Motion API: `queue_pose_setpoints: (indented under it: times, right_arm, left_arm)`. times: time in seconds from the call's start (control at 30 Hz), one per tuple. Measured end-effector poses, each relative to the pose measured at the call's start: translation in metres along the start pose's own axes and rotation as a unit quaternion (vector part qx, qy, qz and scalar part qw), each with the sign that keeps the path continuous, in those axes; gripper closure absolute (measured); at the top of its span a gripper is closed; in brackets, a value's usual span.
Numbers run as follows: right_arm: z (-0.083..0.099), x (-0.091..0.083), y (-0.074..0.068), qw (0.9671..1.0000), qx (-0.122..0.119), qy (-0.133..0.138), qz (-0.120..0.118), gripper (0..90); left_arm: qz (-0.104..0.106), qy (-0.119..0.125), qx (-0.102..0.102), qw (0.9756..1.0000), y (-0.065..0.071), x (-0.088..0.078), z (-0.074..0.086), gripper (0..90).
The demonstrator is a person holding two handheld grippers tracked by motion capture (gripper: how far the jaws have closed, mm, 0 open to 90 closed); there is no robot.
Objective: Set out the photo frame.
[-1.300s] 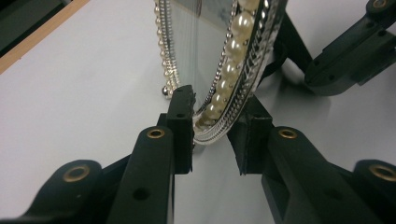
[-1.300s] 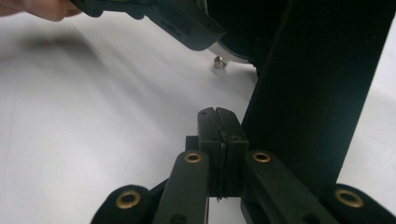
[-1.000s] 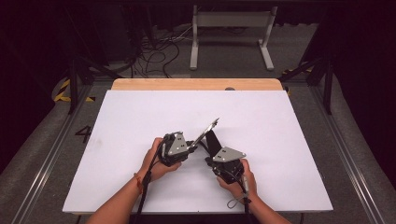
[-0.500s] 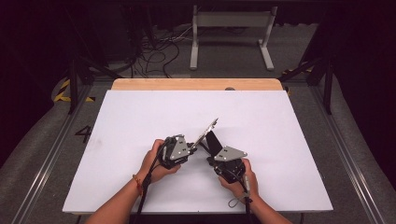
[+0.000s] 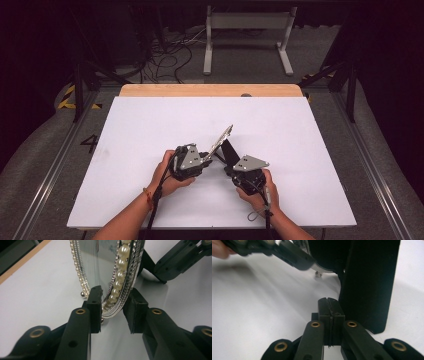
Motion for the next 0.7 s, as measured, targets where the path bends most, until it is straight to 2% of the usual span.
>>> queue_pose_setpoints:
  times: [0.13, 0.2, 0.23, 0.3, 0.53, 0.7]
  right_arm:
    - [0.001, 0.001, -0.004, 1.0, -0.005, -0.003, -0.007, 90.0]
    - [0.002, 0.003, -0.006, 0.9999, -0.006, -0.006, -0.008, 90.0]
    - [0.002, 0.004, -0.006, 0.9999, -0.007, -0.007, -0.008, 90.0]
    - [0.004, 0.005, -0.006, 0.9999, -0.007, -0.01, -0.006, 90.0]
    - [0.005, 0.006, -0.002, 0.9999, -0.008, -0.015, -0.001, 90.0]
    - [0.006, 0.005, 0.001, 0.9998, -0.003, -0.02, -0.004, 90.0]
  left_arm:
    - [-0.004, -0.014, -0.012, 0.9998, -0.005, 0.009, 0.007, 59.5]
    - [0.004, -0.012, -0.02, 0.9997, -0.006, 0.012, 0.011, 63.6]
    - [0.004, -0.01, -0.016, 0.9998, -0.007, 0.013, 0.011, 68.8]
    - [-0.002, -0.016, -0.001, 0.9999, -0.007, 0.012, 0.01, 71.0]
    - [-0.005, -0.024, 0.01, 0.9996, -0.005, 0.011, 0.01, 72.1]
    - [-0.01, -0.036, 0.028, 0.9989, 0.001, 0.01, 0.008, 72.3]
Point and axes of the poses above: each handheld gripper's, and its own axes: x roughly forward along the jaws, z roughly out of its underside, y roughly to its right, the point moved 8 cm from there along x, roughly forward along the jaws, and after that the axes turned 10 degrees about z, right-handed, at the moved point
